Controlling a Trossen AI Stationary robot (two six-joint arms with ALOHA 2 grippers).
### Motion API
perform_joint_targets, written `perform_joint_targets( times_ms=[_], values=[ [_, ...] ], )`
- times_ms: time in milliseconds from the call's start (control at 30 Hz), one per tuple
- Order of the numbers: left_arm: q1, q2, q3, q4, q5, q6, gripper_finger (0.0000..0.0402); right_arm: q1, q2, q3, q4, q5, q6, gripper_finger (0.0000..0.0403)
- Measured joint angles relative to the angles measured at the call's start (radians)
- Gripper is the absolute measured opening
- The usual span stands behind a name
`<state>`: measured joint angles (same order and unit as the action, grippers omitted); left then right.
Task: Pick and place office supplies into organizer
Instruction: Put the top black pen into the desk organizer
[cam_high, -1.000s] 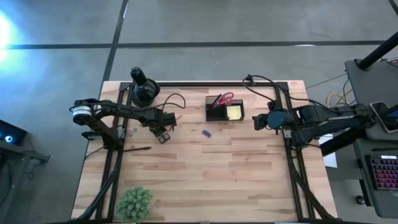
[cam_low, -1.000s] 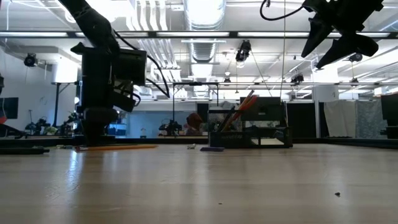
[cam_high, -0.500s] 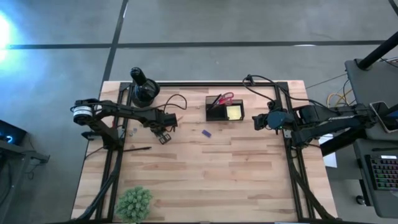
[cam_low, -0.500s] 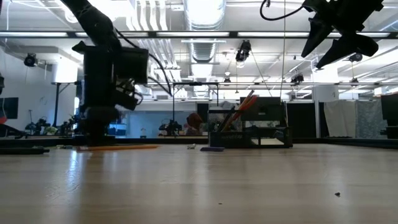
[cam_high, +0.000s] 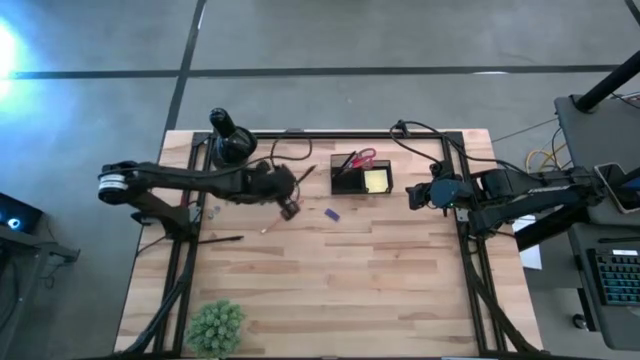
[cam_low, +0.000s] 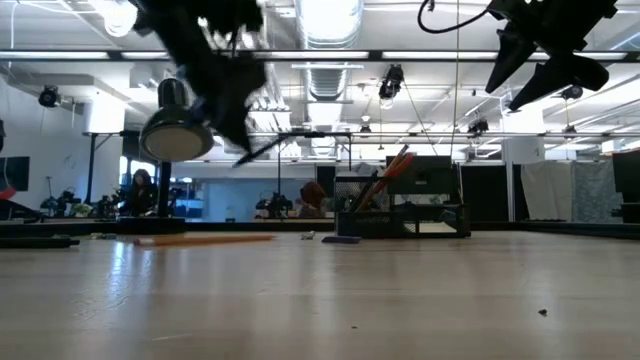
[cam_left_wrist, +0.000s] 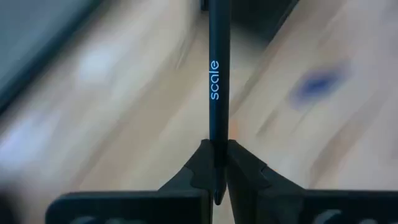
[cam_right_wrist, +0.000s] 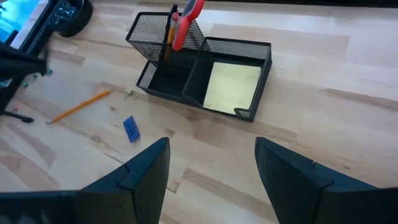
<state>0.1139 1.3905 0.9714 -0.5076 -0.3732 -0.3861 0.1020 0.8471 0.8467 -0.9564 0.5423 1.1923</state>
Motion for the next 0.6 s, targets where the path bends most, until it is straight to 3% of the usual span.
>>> perform_joint_targets(
  times_ms=[133, 233, 367, 600],
  values=[
    [-0.034, -0.028, -0.006, 0.394, -0.023, 0.111, 0.0003, 0.000, 0.000, 0.000, -0.007, 0.000, 0.000, 0.0226],
    [-0.027, 0.026, -0.001, 0.613, -0.026, 0.202, 0.0008, 0.000, 0.000, 0.000, -0.006, 0.000, 0.000, 0.0226],
    [0.025, 0.172, 0.063, 0.691, -0.011, 0.262, 0.0006, 0.000, 0.000, 0.000, -0.004, 0.000, 0.007, 0.0226],
    [0.096, 0.393, 0.249, 0.654, 0.033, 0.301, 0.0003, 0.000, 0.000, 0.000, -0.005, -0.015, 0.010, 0.0226]
  ],
)
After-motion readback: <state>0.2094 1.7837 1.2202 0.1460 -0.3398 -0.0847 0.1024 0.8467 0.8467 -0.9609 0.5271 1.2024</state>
